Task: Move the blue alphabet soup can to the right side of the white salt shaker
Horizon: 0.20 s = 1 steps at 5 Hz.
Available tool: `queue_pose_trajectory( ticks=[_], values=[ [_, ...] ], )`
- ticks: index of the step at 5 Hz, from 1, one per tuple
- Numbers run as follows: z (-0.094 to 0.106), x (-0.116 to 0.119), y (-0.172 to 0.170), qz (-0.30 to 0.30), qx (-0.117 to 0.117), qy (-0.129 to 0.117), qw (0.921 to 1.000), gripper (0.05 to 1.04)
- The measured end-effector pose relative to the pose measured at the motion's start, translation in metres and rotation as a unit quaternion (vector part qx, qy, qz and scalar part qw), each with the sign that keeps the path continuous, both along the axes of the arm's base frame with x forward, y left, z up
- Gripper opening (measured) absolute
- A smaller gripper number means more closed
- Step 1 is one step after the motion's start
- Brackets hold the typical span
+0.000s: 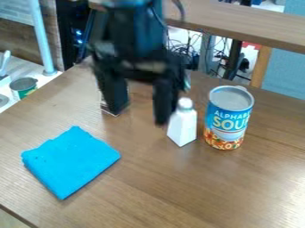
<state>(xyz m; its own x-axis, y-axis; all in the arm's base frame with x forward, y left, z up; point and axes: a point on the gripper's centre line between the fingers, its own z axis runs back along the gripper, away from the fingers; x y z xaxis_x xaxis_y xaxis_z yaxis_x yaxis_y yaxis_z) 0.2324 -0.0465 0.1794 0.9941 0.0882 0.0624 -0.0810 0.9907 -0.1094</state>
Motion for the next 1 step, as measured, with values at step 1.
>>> queue_pose_trajectory(
  ticks=[1],
  values=[
    [0.0301,-0.0083,0.0236,0.029,0.000,-0.002,0.9996,1.001]
  ],
)
